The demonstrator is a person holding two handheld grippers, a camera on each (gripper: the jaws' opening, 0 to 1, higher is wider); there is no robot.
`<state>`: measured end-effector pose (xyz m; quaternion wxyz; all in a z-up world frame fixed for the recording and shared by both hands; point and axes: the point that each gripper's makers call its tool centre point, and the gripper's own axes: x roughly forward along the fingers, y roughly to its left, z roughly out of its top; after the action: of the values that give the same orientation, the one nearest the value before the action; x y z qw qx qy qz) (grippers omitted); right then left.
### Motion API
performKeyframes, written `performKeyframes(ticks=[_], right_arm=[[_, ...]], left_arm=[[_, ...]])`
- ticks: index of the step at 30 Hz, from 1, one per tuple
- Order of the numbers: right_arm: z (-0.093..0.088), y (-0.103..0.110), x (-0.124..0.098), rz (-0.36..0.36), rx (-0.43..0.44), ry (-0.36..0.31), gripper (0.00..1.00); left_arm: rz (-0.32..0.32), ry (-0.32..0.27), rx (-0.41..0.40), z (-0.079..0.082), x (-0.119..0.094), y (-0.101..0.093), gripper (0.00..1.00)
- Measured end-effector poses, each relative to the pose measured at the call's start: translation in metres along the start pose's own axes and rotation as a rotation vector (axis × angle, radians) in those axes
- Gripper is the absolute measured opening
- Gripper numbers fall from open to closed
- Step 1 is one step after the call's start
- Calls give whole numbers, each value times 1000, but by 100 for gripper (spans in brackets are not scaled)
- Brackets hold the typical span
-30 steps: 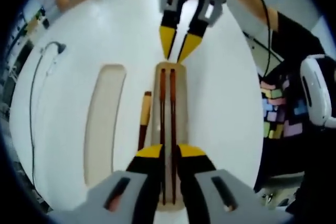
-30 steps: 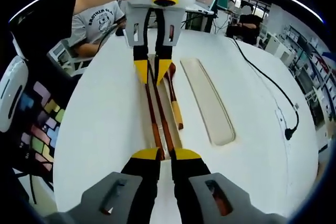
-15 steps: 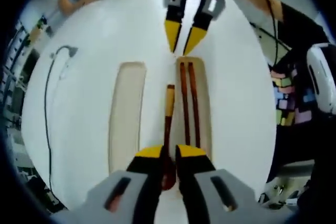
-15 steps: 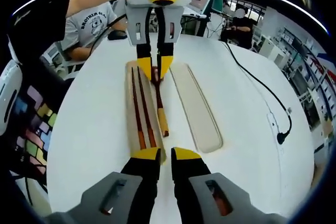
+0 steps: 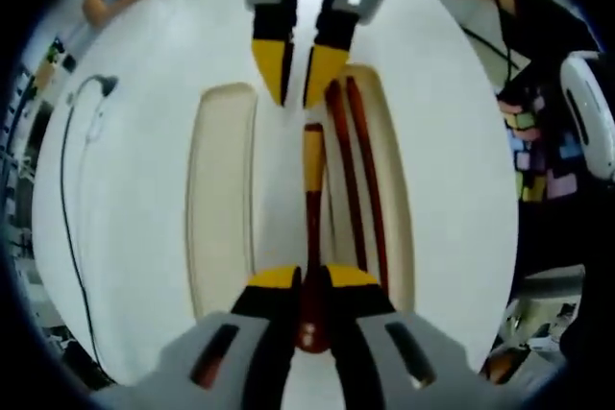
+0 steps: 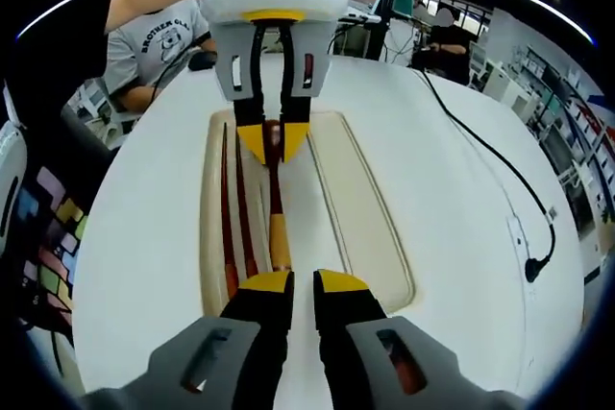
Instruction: Arrange the utensils inside the cutlery case until each visible utensil rests in its matching compartment.
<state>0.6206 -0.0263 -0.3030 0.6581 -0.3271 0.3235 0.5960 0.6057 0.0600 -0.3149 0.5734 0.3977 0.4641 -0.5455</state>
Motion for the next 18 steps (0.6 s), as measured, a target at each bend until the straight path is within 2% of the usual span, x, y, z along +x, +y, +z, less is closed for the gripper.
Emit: performKeyframes(ticks=[10, 18], right_arm=[[0, 0, 13, 38, -20, 28, 10], [0, 1, 15, 61, -54, 57, 11]], left_arm=[[-14, 22, 11, -2, 6, 1, 10], [-13, 29, 11, -3, 10, 2, 10]])
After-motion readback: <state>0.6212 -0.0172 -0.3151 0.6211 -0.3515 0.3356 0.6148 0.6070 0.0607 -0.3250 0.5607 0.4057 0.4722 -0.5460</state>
